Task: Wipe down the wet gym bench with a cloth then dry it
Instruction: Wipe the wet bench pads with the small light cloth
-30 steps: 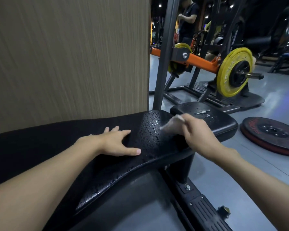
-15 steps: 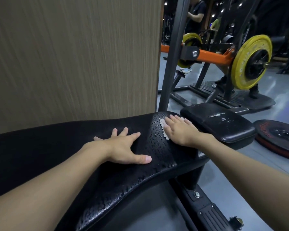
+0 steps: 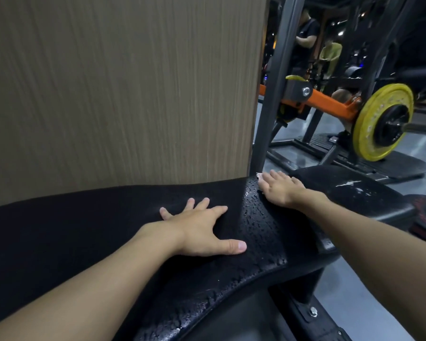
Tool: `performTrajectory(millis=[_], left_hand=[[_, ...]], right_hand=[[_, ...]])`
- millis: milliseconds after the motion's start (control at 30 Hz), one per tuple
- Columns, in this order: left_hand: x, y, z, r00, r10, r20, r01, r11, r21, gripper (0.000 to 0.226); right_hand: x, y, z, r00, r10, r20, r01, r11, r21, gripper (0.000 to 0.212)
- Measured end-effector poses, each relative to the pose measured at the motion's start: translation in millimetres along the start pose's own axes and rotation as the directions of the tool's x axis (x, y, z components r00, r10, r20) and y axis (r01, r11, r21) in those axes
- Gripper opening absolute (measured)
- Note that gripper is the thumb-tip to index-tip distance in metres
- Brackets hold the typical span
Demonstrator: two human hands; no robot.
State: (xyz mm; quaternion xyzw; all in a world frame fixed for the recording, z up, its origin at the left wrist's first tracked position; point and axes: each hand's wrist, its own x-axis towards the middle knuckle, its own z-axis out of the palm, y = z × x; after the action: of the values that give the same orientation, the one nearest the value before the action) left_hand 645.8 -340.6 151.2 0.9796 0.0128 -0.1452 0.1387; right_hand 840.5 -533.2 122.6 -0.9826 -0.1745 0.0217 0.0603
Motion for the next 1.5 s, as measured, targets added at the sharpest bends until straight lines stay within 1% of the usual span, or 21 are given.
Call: performTrajectory(millis=[67,133,167,267,367,533,600,767,900,1000,1067,1200,1367,1400,1500], left_hand=[[-8,-12,-1,0.997,0.027,-0.076,-0.032,0.998,-0.059,0.096],[-20,-34,-2,0.991,0.032,-0.131,-0.044,0.994,-0.095,0.087],[-27,-47,-2,0.988,0.019,-0.151,-0.031,0.996,-0.081,0.084],[-50,-89,-3,0.977,-0.057,-0.206,0.064,0.998,0.027,0.078],[-78,-129,-4,0.959,-0.139,-0.248,0.152,0.988,0.034,0.078],[-127,-180,-4,0.929,-0.26,-0.265,0.273,0.962,0.014,0.074],[-143,-196,-5,0.912,-0.308,-0.27,0.317,0.948,-0.011,0.077],[-180,-229,-7,0.876,-0.396,-0.275,0.402,0.915,-0.035,0.099],[-207,-247,-1,0.843,-0.436,-0.315,0.444,0.895,-0.049,0.106],[-217,-254,6,0.834,-0.45,-0.318,0.445,0.891,-0.095,0.119],[-218,-255,9,0.832,-0.46,-0.31,0.446,0.887,-0.117,0.12],[-219,-256,12,0.833,-0.457,-0.313,0.424,0.889,-0.172,0.121],[-227,-260,16,0.825,-0.464,-0.322,0.393,0.881,-0.264,0.129],[-229,-259,17,0.816,-0.47,-0.336,0.393,0.878,-0.273,0.127],[-237,-256,20,0.795,-0.483,-0.367,0.395,0.871,-0.293,0.112]], right_hand=[[1,-14,1,0.998,0.02,0.054,-0.02,1.0,-0.005,0.064],[1,-38,4,0.998,-0.021,0.063,0.023,1.0,-0.02,0.063],[-1,-51,6,0.997,-0.047,0.061,0.049,0.998,-0.029,0.062],[-7,-91,12,0.993,-0.093,0.066,0.096,0.995,-0.04,0.064],[-13,-132,16,0.988,-0.13,0.085,0.134,0.99,-0.046,0.066],[-22,-209,24,0.971,-0.222,0.093,0.226,0.974,-0.033,0.063],[-26,-243,26,0.959,-0.267,0.093,0.271,0.962,-0.024,0.062],[-30,-323,37,0.925,-0.363,0.108,0.367,0.93,-0.019,0.065],[-34,-375,42,0.9,-0.416,0.133,0.42,0.908,-0.002,0.065],[-37,-409,45,0.882,-0.446,0.149,0.451,0.892,0.0,0.067],[-41,-431,48,0.867,-0.473,0.158,0.478,0.878,0.005,0.068],[-50,-471,52,0.819,-0.537,0.201,0.544,0.839,0.026,0.062],[-68,-507,54,0.728,-0.639,0.248,0.656,0.755,0.022,0.056],[-71,-510,53,0.703,-0.663,0.257,0.684,0.73,0.015,0.055],[-84,-509,48,0.608,-0.734,0.302,0.768,0.64,0.012,0.054]])
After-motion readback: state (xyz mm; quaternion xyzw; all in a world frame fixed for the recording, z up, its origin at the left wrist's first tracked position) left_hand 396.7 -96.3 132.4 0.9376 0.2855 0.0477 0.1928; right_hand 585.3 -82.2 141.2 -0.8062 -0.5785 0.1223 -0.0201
